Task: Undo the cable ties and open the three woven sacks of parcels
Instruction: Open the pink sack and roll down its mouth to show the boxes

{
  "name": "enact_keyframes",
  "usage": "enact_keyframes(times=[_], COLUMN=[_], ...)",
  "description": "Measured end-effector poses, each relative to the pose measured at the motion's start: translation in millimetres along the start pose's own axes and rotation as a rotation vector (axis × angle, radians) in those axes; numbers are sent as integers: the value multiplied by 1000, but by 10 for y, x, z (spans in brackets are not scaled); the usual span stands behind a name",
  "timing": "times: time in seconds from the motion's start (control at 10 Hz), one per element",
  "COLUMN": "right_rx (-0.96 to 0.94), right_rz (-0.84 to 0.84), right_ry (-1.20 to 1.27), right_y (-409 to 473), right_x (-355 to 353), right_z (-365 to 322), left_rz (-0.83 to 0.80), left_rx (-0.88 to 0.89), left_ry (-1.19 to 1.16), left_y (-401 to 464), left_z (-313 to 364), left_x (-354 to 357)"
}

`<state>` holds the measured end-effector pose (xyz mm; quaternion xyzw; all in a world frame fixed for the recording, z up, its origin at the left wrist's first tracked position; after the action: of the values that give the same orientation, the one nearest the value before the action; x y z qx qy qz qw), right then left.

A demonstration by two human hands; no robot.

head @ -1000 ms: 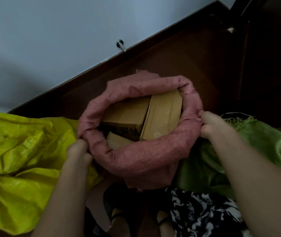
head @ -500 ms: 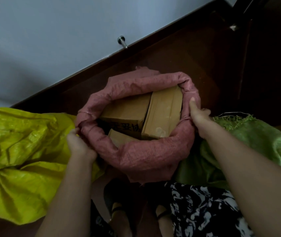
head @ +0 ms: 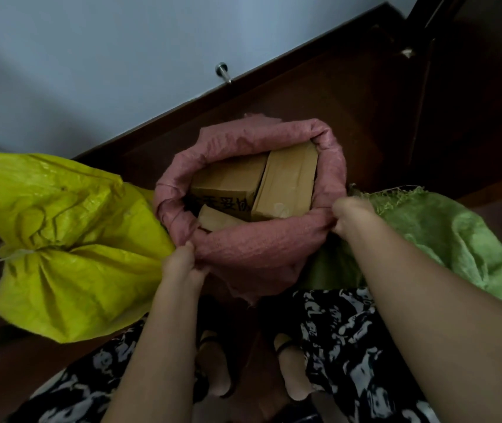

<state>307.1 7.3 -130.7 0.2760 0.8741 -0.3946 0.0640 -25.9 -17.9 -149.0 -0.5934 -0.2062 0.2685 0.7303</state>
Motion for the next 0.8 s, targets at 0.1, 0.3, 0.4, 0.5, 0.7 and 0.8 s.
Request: enact_keyframes(times=[0.1, 0.3, 0.4, 0.5, 0.7, 0.8], right_rx=[125, 273, 263, 57, -174, -174], right_rz=[108, 62, 59, 27, 176, 81], right_ry=[302, 482, 399, 181, -634, -898], right_y=[35, -162, -141, 5, -129, -239], right_x=[-6, 280, 266, 244, 24, 89], right_z=[172, 229, 296, 153, -240, -253], left_rz=[-100, -219, -203, -145, 421, 523], left_rx=[-13, -191, -98, -36, 80, 78], left_ry=[-130, -411, -308, -317, 173, 327], left_y=[-57, -163, 32, 134, -49, -130], left_z=[-1, -166, -75, -108, -153, -134], left_x=[71, 177, 131, 66, -45, -50])
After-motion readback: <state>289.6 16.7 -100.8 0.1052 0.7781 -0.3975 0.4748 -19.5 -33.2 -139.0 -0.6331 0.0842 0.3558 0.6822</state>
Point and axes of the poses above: each hand's wrist, its own y-axis towards the middle knuckle, its own x-axis out of the palm, z = x × y, the point moved 9 cm from there along y, towards the middle knuckle, and after that the axes turned 15 degrees about -x, right-handed, at the moved point
